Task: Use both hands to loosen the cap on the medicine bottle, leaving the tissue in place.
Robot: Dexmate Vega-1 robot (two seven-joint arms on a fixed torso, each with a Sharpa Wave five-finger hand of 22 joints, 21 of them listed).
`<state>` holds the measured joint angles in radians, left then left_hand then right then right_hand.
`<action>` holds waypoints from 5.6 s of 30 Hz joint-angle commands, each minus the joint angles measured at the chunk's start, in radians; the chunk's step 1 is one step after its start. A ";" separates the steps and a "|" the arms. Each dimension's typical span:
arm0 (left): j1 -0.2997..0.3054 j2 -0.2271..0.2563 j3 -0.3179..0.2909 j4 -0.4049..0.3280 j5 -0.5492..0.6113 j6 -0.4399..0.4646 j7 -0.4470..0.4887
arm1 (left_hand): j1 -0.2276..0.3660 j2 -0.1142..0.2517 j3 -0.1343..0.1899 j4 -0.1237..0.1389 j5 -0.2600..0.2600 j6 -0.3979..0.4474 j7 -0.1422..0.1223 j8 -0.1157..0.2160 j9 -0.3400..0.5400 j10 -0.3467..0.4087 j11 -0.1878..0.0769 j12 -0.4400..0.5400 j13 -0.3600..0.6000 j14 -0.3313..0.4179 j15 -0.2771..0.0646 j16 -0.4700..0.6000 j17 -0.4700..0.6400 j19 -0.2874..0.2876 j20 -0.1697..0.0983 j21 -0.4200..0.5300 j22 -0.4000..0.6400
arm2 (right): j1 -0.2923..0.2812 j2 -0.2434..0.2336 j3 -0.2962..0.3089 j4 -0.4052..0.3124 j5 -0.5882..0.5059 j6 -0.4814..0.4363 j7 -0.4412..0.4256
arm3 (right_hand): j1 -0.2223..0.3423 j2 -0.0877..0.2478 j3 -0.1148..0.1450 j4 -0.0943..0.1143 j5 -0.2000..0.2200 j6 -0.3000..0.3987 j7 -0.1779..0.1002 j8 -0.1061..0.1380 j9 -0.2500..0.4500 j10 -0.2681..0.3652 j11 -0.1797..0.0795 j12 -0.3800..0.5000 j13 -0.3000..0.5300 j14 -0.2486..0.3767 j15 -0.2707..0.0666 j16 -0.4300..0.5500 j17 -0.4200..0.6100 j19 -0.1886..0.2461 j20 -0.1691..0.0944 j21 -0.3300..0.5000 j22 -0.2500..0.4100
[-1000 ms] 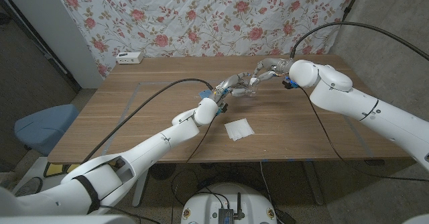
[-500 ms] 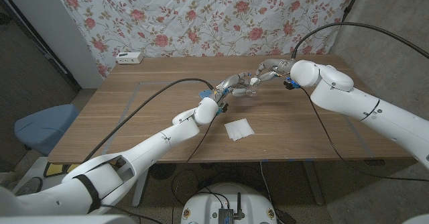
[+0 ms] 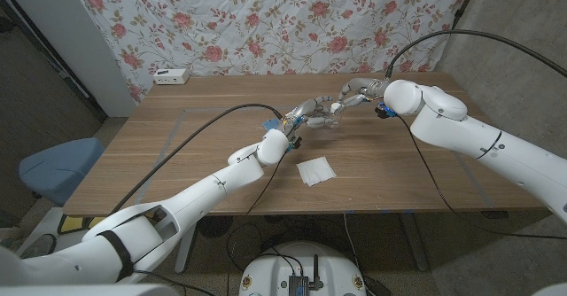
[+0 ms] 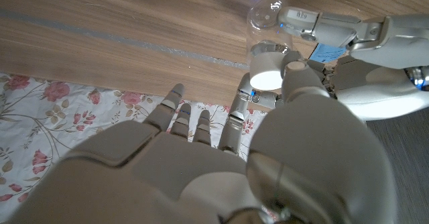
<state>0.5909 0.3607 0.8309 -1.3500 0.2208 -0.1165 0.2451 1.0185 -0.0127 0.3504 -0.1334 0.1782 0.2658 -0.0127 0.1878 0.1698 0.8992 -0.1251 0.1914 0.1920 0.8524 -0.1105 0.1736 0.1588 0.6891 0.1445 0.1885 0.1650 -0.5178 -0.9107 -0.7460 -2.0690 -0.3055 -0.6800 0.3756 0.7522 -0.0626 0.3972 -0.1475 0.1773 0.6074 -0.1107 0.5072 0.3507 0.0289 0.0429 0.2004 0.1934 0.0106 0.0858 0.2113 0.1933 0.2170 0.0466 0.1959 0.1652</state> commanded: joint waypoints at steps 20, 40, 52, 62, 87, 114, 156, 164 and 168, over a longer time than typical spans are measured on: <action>-0.008 -0.006 0.003 0.020 -0.014 -0.006 -0.014 | -0.006 0.010 0.012 0.000 0.003 -0.001 -0.008 -0.002 0.006 0.019 -0.005 0.007 0.003 0.010 -0.071 0.000 0.002 -0.005 -0.001 -0.001 0.004 | 0.015 0.010 -0.011 0.023 0.015 0.017 -0.001 | 0.010 0.021 0.003 0.001 0.003 -0.010 -0.007 0.024 0.018 0.015 0.000 0.004 0.002 0.019 -0.003 0.006 0.004 0.021 0.003 0.000 0.002; -0.022 -0.018 0.009 0.043 -0.020 -0.013 -0.020 | -0.010 0.012 0.018 0.000 0.003 -0.002 -0.009 -0.002 0.006 0.022 -0.006 0.008 0.004 0.012 -0.067 0.000 0.002 -0.007 0.000 -0.001 0.004 | 0.019 0.013 -0.006 0.046 0.029 0.043 -0.006 | 0.047 0.038 0.016 -0.014 0.005 0.015 -0.013 0.050 0.028 0.024 -0.003 0.002 0.002 0.027 -0.009 0.004 0.002 0.032 -0.001 -0.001 0.002; -0.024 -0.022 0.011 0.045 -0.023 -0.007 -0.022 | -0.013 0.012 0.020 0.000 0.003 -0.001 -0.009 -0.002 0.006 0.023 -0.004 0.008 0.004 0.013 -0.067 0.000 0.003 -0.007 -0.001 -0.001 0.004 | 0.016 0.009 0.000 0.051 0.033 0.046 -0.008 | 0.070 0.053 0.025 -0.018 0.006 0.034 -0.019 0.067 0.034 0.038 -0.009 0.004 0.002 0.038 -0.014 0.006 0.002 0.043 0.002 0.000 0.002; -0.024 -0.025 0.014 0.047 -0.024 -0.007 -0.022 | -0.015 0.012 0.022 0.000 0.003 -0.001 -0.011 -0.002 0.006 0.025 -0.005 0.009 0.004 0.017 -0.068 0.001 0.003 -0.007 0.000 -0.001 0.004 | 0.010 -0.001 0.016 0.047 0.055 0.055 -0.003 | 0.099 0.076 0.040 -0.022 0.009 0.025 -0.027 0.065 0.029 0.038 -0.014 0.000 0.001 0.038 -0.020 0.004 0.002 0.047 0.002 -0.001 0.002; -0.018 -0.020 0.012 0.041 -0.026 -0.005 -0.018 | -0.019 0.014 0.029 -0.001 0.003 0.000 -0.012 -0.002 0.006 0.031 -0.006 0.009 0.005 0.019 -0.069 0.000 0.003 -0.009 -0.002 -0.001 0.004 | -0.003 -0.005 0.054 0.070 0.148 0.115 -0.018 | 0.163 0.127 0.069 -0.025 0.017 0.062 -0.071 0.074 0.009 0.047 -0.074 -0.002 0.000 0.043 -0.033 0.000 -0.001 0.055 0.001 -0.004 0.002; -0.022 -0.024 0.013 0.056 -0.030 -0.015 -0.021 | -0.025 0.018 0.037 0.000 0.003 0.000 -0.018 -0.002 0.006 0.031 -0.005 0.008 0.005 0.025 -0.071 0.001 0.003 -0.012 -0.001 -0.001 0.004 | 0.020 -0.007 0.058 0.100 0.218 0.150 0.018 | 0.245 0.181 0.101 -0.036 0.038 0.087 -0.111 0.067 -0.016 0.052 -0.115 -0.004 -0.001 0.039 -0.050 -0.005 -0.002 0.049 -0.013 -0.008 0.002; -0.032 -0.020 0.016 0.100 0.037 -0.098 0.070 | -0.016 0.015 0.053 -0.012 0.003 0.007 -0.022 0.000 0.006 0.047 -0.005 0.012 0.005 0.032 -0.088 -0.001 0.001 -0.013 -0.009 0.000 0.004 | 0.009 -0.056 0.095 0.031 0.281 0.071 -0.018 | 0.078 0.081 -0.033 0.037 0.001 -0.157 0.010 -0.134 -0.105 -0.010 0.009 -0.007 0.002 0.019 0.025 -0.009 0.001 0.066 0.042 0.002 0.004; -0.025 -0.025 0.016 0.119 0.058 -0.142 0.111 | -0.014 0.012 0.055 -0.014 0.003 0.008 -0.022 0.000 0.006 0.048 -0.007 0.011 0.005 0.032 -0.090 -0.002 0.001 -0.014 -0.012 -0.001 0.004 | 0.018 -0.066 0.080 0.003 0.257 0.041 -0.020 | 0.022 0.066 -0.062 0.054 -0.005 -0.163 0.040 -0.143 -0.108 0.003 0.016 -0.001 0.002 0.032 0.029 -0.004 0.003 0.077 0.048 0.002 0.004; -0.023 -0.028 0.018 0.128 0.073 -0.159 0.131 | -0.014 0.014 0.058 -0.014 0.003 0.010 -0.022 0.000 0.006 0.056 -0.005 0.014 0.005 0.033 -0.092 -0.001 0.001 -0.015 -0.013 -0.001 0.004 | 0.027 -0.071 0.074 -0.006 0.252 0.038 -0.005 | -0.007 0.053 -0.078 0.061 -0.005 -0.176 0.062 -0.151 -0.109 0.003 0.022 -0.001 0.003 0.038 0.034 -0.002 0.003 0.082 0.049 0.002 0.004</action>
<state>0.5610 0.3389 0.8467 -1.2471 0.2607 -0.2237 0.3239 0.9930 -0.0018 0.3983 -0.1466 0.1783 0.2696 -0.0339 0.1878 0.1745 0.9198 -0.1041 0.1971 0.1923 0.8776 -0.1143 0.1737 0.1589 0.6747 0.1373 0.1886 0.1650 -0.5050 -0.9694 -0.6572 -2.0460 -0.0320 -0.6127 0.3633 0.7627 -0.0061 0.3275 -0.0903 0.1771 0.4347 -0.0614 0.3645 0.2414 0.0322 0.0540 0.1966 0.1934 0.0409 0.1129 0.2043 0.1933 0.2886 0.0930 0.1934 0.1652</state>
